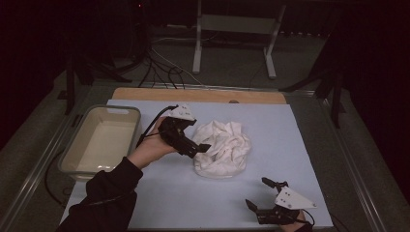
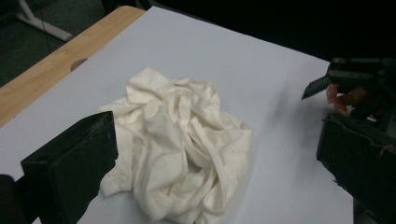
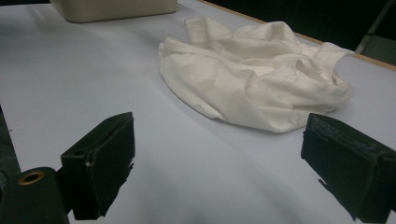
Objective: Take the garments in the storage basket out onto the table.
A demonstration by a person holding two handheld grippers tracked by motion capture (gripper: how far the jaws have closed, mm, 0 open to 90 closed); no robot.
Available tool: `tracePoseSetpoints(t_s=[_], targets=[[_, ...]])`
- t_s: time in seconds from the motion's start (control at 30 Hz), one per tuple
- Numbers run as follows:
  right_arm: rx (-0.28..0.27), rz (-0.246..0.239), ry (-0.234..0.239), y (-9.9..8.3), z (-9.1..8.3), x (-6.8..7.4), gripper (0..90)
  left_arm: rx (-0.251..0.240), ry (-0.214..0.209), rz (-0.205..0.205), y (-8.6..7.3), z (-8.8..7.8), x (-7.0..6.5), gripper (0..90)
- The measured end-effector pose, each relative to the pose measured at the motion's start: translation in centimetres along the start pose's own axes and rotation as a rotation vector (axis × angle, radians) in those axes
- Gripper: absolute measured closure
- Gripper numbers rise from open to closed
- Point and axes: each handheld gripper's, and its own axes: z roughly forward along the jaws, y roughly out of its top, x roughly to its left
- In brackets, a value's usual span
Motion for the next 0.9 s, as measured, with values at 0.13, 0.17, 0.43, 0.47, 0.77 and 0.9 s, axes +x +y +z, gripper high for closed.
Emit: tracePoseSetpoints(t_s=[0.13,0.17,0.43,0.47,0.77,0.9], targets=[[-0.003,0.004,-0.002,0.0,0.0,0.0,10.2,0.011,-0.022,0.0,-1.6,0.0,-0.1,0.0],[-0.001,0.001,-0.003,0.0,-0.1,-0.1,10.2,0.014,-0.025,-0.007,-2.0,0.0,-0.2,0.0],[0.005,0.0,-0.004,0.0,0.0,0.0,10.2,0.024,-0.05,-0.02,-5.5,0.2,-0.8,0.0],[0.004,0.002,-0.004,0.0,0.0,0.0,10.2,0.029,-0.051,-0.017,-5.9,0.3,-0.9,0.0],[0.005,-0.005,-0.006,0.0,-0.1,0.0,10.2,0.05,-0.082,-0.005,-8.7,0.7,-1.8,0.0],[0.0,-0.011,-0.003,0.1,-0.1,0.0,10.2,0.061,-0.101,-0.007,-10.0,0.8,-2.3,0.0]])
